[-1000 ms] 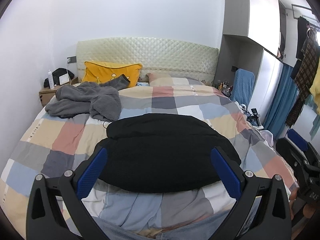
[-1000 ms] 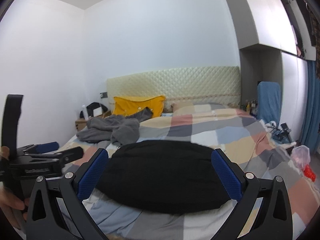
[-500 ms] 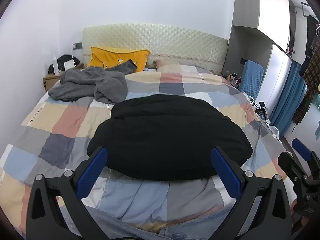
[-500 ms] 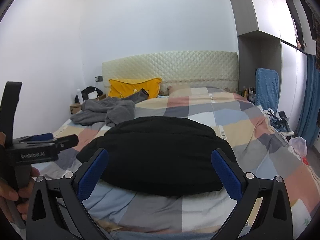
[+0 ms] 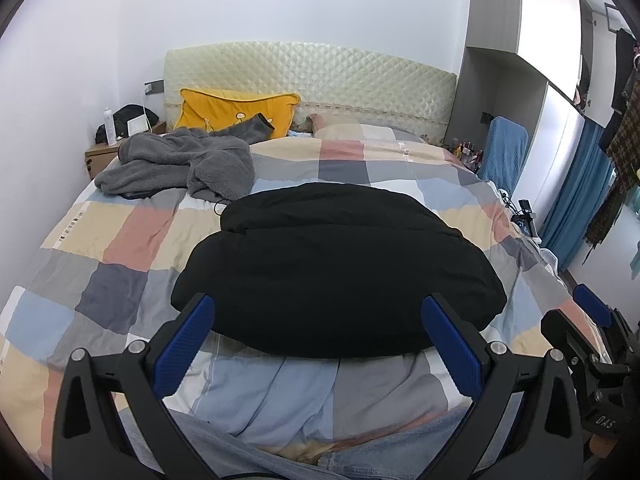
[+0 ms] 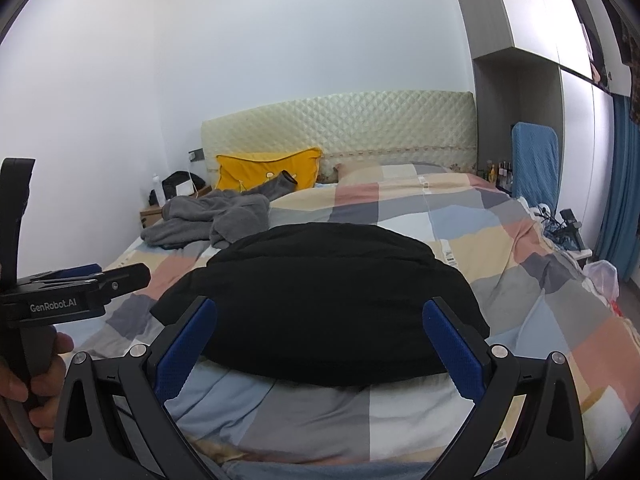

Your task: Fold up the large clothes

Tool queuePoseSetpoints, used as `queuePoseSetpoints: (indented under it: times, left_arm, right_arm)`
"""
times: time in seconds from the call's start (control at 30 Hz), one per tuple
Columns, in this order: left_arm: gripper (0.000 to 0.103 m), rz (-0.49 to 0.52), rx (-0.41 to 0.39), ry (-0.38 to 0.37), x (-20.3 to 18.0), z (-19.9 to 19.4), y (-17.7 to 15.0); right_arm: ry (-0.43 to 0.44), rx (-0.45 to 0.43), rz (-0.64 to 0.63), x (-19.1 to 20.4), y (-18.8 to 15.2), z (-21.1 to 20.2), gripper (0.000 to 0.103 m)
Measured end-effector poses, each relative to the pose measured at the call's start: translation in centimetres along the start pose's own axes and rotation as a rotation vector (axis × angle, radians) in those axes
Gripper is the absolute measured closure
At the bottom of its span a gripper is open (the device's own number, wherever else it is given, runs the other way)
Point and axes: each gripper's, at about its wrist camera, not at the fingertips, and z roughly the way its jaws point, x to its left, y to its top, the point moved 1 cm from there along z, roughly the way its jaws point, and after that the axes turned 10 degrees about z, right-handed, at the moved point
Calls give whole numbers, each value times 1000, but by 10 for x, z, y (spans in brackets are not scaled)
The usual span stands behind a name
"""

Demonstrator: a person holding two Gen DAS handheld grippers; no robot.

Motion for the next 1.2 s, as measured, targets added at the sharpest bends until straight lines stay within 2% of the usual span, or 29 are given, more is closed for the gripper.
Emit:
queuePoseSetpoints:
  times: [0.4,1.2]
  left_arm:
    - [0,22,12,13,-8,1,-3]
    - [0,17,17,36,-6,-5,-9]
  right_arm:
    - [-21,19,-1,-11,-8,2,0]
    - [7,27,25,-13,-6,0,0]
